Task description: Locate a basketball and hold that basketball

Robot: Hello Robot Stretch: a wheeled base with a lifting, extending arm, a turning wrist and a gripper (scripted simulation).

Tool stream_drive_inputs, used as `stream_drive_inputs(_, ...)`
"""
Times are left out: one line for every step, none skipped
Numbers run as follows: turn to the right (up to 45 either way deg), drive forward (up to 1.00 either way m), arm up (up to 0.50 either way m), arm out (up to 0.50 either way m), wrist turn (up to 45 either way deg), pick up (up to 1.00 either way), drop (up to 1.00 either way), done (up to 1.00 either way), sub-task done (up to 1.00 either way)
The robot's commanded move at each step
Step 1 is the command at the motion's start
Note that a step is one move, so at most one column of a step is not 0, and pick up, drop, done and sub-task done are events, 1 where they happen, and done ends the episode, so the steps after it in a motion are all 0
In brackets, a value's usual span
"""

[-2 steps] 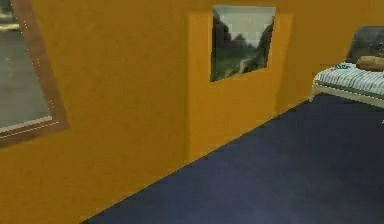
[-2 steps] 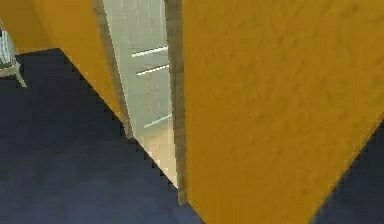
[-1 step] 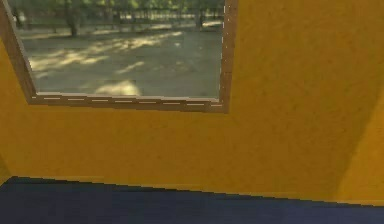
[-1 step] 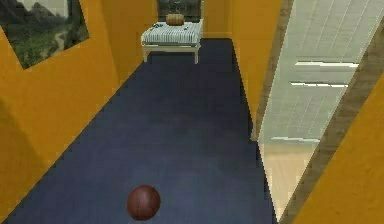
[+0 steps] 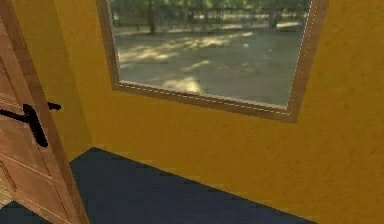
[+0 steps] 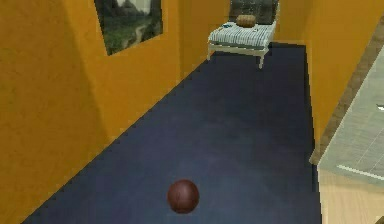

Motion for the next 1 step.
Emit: stream_drive_inputs(0.0, 0.0, 0.2, 0.0, 0.0, 0.0, 0.0, 0.0, 0.0)
